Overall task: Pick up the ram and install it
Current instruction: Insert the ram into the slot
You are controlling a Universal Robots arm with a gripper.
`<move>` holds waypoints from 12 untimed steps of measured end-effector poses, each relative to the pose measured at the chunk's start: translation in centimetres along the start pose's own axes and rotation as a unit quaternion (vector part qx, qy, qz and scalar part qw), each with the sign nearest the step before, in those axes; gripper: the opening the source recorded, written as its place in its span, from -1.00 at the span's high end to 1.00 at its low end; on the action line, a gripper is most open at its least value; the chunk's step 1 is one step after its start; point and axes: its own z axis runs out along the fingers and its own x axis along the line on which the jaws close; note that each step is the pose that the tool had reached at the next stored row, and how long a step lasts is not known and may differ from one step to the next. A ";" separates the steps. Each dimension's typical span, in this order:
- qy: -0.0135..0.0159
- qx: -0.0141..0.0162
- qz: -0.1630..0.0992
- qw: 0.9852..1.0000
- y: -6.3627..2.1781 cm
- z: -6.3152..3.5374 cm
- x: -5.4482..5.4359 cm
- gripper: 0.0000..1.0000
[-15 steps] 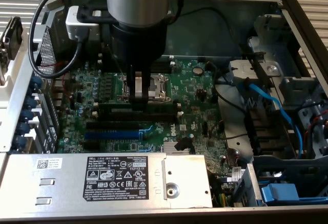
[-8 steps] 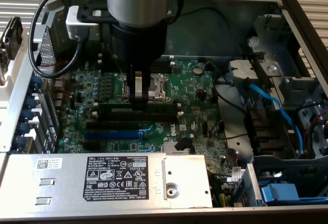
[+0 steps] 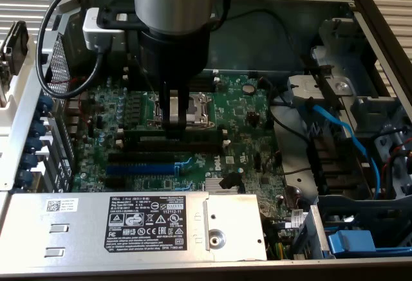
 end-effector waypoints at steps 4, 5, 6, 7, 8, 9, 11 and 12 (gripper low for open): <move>0.000 0.000 0.000 1.000 0.00 0.00 0.0 0.75; 0.000 0.000 0.000 1.000 0.00 -0.01 0.0 0.75; -0.001 0.000 0.000 1.000 0.00 -0.04 0.0 0.75; -0.001 0.000 0.000 1.000 0.00 -0.06 0.0 0.75; -0.001 0.000 0.000 1.000 0.00 -0.08 0.0 0.75; -0.001 0.000 0.000 1.000 0.00 -0.09 0.0 0.75; -0.002 0.000 0.000 1.000 0.00 -0.09 0.0 0.75; -0.002 0.000 0.000 1.000 0.00 -0.09 0.0 0.75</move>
